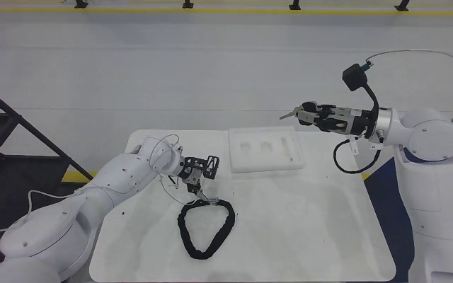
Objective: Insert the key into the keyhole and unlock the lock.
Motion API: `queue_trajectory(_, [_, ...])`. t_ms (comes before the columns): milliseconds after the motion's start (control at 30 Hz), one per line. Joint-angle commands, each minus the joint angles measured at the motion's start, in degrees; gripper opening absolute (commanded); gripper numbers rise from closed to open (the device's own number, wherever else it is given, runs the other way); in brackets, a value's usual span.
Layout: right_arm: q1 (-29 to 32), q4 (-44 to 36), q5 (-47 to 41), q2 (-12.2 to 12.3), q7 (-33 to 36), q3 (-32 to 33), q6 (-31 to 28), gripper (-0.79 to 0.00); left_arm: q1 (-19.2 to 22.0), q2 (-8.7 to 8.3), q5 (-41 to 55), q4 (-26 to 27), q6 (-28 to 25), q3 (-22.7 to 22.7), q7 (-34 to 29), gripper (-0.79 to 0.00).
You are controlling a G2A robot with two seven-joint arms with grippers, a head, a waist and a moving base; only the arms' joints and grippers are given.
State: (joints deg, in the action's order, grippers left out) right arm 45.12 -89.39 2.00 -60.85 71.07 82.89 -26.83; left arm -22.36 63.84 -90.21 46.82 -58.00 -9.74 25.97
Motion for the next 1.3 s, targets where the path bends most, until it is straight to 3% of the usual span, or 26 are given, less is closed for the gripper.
queue_trajectory(0, [0.0, 0.0, 0.0, 0.0, 0.0, 0.0, 0.0, -0.785, 0.0, 0.00, 0.0, 0.0, 0.0, 0.0, 0.0, 0.000])
queue_trajectory(300, [0.0, 0.0, 0.0, 0.0, 0.0, 0.0, 0.0, -0.785, 0.0, 0.00, 0.0, 0.0, 0.0, 0.0, 0.0, 0.000])
queue_trajectory(400, [0.0, 0.0, 0.0, 0.0, 0.0, 0.0, 0.0, -0.785, -1.6, -0.21, 3.3, 0.3, 2.3, -1.7, -0.1, 0.000])
queue_trajectory(633, [0.0, 0.0, 0.0, 0.0, 0.0, 0.0, 0.0, -0.785, -6.7, -2.30, 7.7, 1.1, 0.0, -2.6, 7.3, 0.000])
queue_trajectory(867, [0.0, 0.0, 0.0, 0.0, 0.0, 0.0, 0.0, -0.785, -9.2, -3.95, 6.1, 1.2, 0.0, -2.7, 9.3, 0.000])
queue_trajectory(1267, [0.0, 0.0, 0.0, 0.0, 0.0, 0.0, 0.0, -0.785, -10.6, -2.31, 1.3, -2.6, 2.7, -2.5, 12.6, 0.000])
